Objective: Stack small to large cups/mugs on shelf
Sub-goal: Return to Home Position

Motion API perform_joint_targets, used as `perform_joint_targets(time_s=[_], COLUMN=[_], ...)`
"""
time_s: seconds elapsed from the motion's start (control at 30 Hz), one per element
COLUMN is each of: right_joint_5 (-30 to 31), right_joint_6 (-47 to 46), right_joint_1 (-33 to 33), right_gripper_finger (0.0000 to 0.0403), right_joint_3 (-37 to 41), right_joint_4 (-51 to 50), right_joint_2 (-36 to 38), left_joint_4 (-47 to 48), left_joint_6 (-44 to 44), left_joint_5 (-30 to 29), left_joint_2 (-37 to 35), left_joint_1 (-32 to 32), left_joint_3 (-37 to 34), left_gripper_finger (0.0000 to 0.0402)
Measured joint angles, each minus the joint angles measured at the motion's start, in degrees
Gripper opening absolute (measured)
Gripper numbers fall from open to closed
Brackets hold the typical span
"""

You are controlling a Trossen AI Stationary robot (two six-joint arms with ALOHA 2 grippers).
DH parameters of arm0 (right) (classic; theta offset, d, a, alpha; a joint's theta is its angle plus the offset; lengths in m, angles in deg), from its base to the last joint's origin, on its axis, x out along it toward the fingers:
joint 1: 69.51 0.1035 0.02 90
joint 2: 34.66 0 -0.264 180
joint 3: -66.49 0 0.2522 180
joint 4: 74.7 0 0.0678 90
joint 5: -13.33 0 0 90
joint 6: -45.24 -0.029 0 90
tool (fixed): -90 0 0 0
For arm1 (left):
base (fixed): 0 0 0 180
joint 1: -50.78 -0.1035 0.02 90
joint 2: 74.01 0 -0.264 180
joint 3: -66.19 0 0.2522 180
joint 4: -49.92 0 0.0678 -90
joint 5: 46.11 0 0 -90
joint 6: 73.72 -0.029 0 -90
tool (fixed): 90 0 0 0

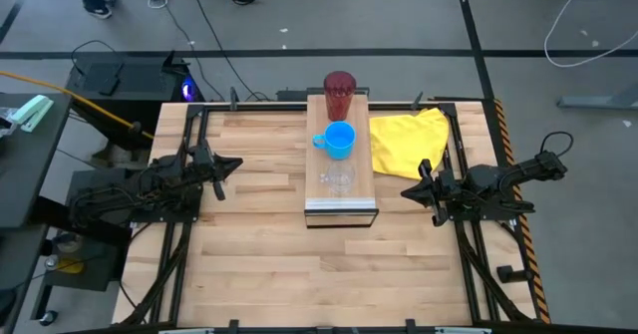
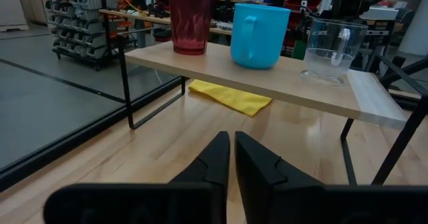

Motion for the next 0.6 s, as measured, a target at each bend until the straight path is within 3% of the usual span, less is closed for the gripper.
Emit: perform_joint_targets(time_s=[0.6], right_joint_5=[0.0], right_joint_6=[-0.04], right_joint_1=[-0.02], right_gripper_finger=[0.0016], right_joint_3=[0.0], right_joint_4=[0.02], right_joint_2=[-0.02], left_joint_4=[-0.02], left_joint_6=[0.01], left_joint_5=[0.02], left_joint_2=[0.0], left_joint_1=[0.0], left_joint_3=[0.0], left_gripper_finger=[0.0036])
